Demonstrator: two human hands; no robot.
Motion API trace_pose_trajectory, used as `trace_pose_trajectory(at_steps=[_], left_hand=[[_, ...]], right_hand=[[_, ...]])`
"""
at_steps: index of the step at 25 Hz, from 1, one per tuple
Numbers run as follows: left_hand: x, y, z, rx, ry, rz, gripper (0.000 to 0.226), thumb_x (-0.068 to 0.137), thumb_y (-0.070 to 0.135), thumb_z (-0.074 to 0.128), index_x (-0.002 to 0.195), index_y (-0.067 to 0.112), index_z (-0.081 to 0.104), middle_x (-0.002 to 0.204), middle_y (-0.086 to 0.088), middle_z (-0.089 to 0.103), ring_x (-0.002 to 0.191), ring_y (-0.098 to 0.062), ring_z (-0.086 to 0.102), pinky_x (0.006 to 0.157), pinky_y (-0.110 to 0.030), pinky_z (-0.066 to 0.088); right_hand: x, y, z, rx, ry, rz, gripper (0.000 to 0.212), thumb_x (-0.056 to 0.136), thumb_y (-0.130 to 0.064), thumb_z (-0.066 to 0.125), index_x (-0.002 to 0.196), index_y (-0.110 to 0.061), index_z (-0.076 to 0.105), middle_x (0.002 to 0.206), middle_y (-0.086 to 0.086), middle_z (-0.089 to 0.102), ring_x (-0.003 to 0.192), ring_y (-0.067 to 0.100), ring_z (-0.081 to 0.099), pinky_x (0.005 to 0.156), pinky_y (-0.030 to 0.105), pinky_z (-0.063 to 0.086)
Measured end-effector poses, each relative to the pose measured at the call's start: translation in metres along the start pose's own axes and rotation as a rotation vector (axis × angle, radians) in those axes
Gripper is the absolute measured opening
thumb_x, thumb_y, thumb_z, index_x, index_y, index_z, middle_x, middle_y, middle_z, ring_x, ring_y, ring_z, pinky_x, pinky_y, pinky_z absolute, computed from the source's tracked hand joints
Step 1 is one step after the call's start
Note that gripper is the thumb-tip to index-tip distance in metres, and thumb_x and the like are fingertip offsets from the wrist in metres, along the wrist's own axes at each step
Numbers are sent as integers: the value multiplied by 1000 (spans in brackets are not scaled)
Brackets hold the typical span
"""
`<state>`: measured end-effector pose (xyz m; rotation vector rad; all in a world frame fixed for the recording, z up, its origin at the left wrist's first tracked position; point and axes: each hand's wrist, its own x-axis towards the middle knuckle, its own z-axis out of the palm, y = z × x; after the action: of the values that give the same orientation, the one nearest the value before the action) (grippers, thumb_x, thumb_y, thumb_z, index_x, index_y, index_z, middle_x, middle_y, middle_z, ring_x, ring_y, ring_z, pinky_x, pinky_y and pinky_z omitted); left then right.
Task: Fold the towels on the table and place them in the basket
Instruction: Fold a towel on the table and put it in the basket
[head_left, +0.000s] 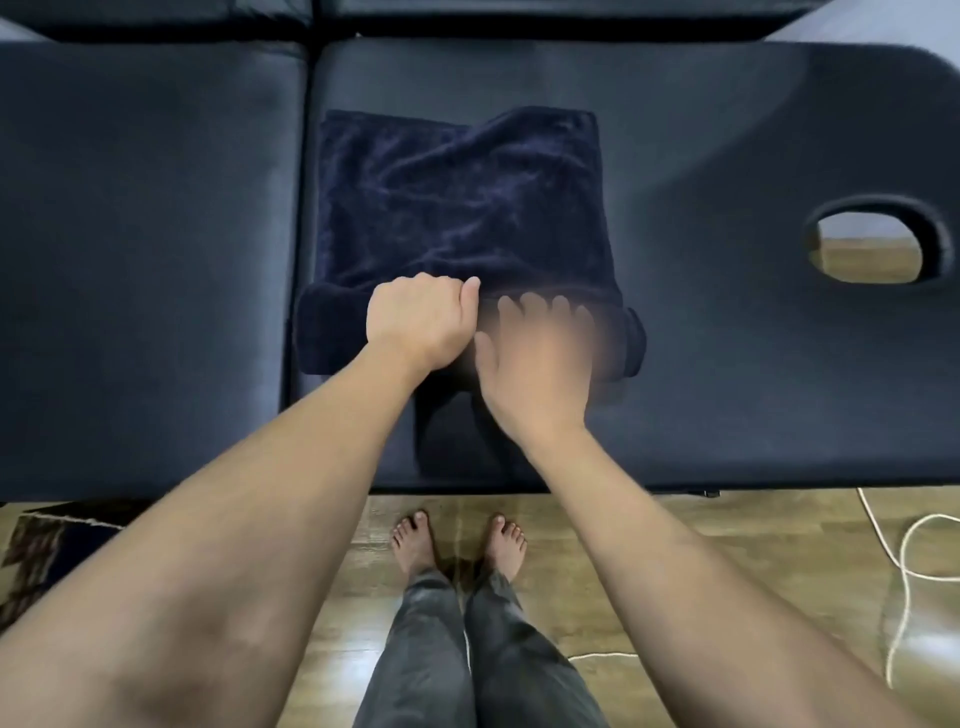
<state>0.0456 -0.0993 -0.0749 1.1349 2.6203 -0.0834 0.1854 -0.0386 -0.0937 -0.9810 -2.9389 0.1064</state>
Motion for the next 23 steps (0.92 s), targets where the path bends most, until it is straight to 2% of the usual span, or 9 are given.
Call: trace_pose_trajectory(at_steps=[2,4,9,11,13,16,18,20,23], left_hand=[[5,0,-2,-23,-6,-47,57,106,44,19,90,22,69,93,-6,72,85,-32,64,70,-38,34],[-8,-1,6,-24,130,-62,51,106,41,20,87,23,64,90,0,71,81,-26,61,71,-37,33],[-46,9,43,-35,370,-105,44,103,41,40,131,16,63,125,-1,66,116,-27,58,107,-45,36],[-28,4,36,1,366,-78,44,104,43,36,115,16,69,107,-3,69,95,-29,60,92,-44,42],[1,-6,20,60,334,-28,48,105,41,29,89,16,67,85,-4,67,73,-31,56,72,-44,38],[31,-8,-2,67,127,-1,51,104,39,22,77,18,60,80,-4,69,68,-30,57,68,-39,33],[36,-8,-4,38,115,-21,47,104,38,21,74,21,53,81,-3,70,67,-28,55,68,-38,32],[26,-6,0,5,225,-37,45,104,38,24,79,20,56,87,-2,69,74,-27,56,71,-42,37],[4,-2,13,-23,351,-13,38,103,39,39,116,15,66,114,-3,64,100,-29,56,90,-43,42]], right_hand=[[7,2,5,9,9,-50,46,102,-45,39,120,-11,65,116,9,65,109,39,57,103,53,36],[33,11,4,-25,10,-108,44,103,-42,36,98,-13,68,95,6,68,88,34,58,89,50,39],[87,10,-10,-48,-229,-212,48,107,-36,21,86,-19,61,90,4,72,78,29,54,85,46,34],[95,11,-11,-13,-249,-168,44,106,-35,22,81,-21,54,89,4,72,74,27,50,82,45,32],[84,10,-5,45,-96,-81,38,104,-35,31,85,-18,59,96,5,69,80,29,54,82,44,34],[53,8,12,96,113,-39,35,99,-36,45,114,-14,68,112,6,65,96,32,56,95,46,40],[60,10,16,39,86,-68,36,99,-36,43,109,-13,69,100,5,67,88,33,57,92,46,40],[85,11,7,-27,45,-133,38,101,-35,37,90,-14,66,83,5,67,75,32,54,78,45,37],[122,9,-10,-1,-208,-173,39,105,-36,25,84,-19,53,85,5,70,75,30,55,77,44,32]])
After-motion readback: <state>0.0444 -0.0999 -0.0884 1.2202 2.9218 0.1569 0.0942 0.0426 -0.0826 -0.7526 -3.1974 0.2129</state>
